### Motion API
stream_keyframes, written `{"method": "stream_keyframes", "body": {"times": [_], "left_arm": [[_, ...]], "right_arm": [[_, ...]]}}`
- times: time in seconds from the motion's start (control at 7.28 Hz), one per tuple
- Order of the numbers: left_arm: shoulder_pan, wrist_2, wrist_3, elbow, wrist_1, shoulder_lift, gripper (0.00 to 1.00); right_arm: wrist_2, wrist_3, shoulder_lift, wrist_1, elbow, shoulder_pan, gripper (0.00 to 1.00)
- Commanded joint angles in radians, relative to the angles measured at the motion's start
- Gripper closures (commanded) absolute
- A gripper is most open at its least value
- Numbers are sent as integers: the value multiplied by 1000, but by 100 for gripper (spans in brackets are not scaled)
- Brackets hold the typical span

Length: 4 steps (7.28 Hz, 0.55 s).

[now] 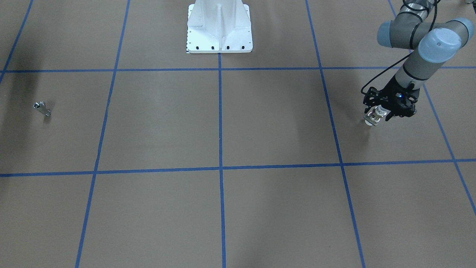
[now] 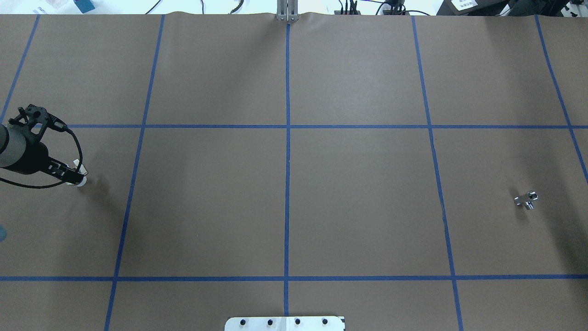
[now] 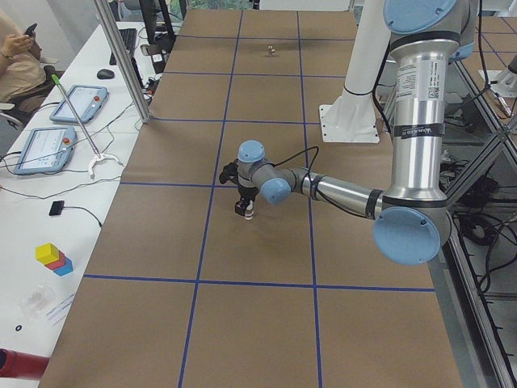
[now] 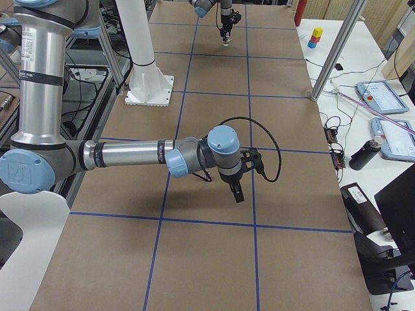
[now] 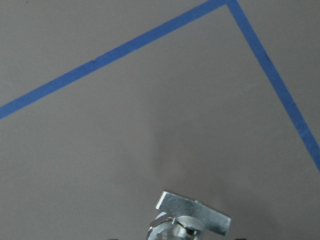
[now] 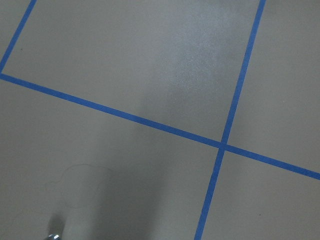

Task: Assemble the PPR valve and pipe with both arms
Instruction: 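Lower the left gripper onto the white-ended chrome valve and grasp it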

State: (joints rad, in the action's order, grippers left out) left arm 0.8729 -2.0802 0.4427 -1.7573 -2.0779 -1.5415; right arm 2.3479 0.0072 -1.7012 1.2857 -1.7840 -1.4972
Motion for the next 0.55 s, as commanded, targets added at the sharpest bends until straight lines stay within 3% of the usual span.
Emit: {"method": "stream_keyframes", "body": {"times": [0.0, 0.14, 0.41], "left_arm": [[3, -3, 5, -28, 1, 9, 100], [5, -11, 19, -75, 15, 11, 100], [-6, -44, 289, -145, 30, -18, 100]], "right_arm": [[1, 0, 0, 0, 0, 0, 0], [1, 0, 0, 1, 0, 0, 0], [1, 0, 0, 1, 0, 0, 0]]}}
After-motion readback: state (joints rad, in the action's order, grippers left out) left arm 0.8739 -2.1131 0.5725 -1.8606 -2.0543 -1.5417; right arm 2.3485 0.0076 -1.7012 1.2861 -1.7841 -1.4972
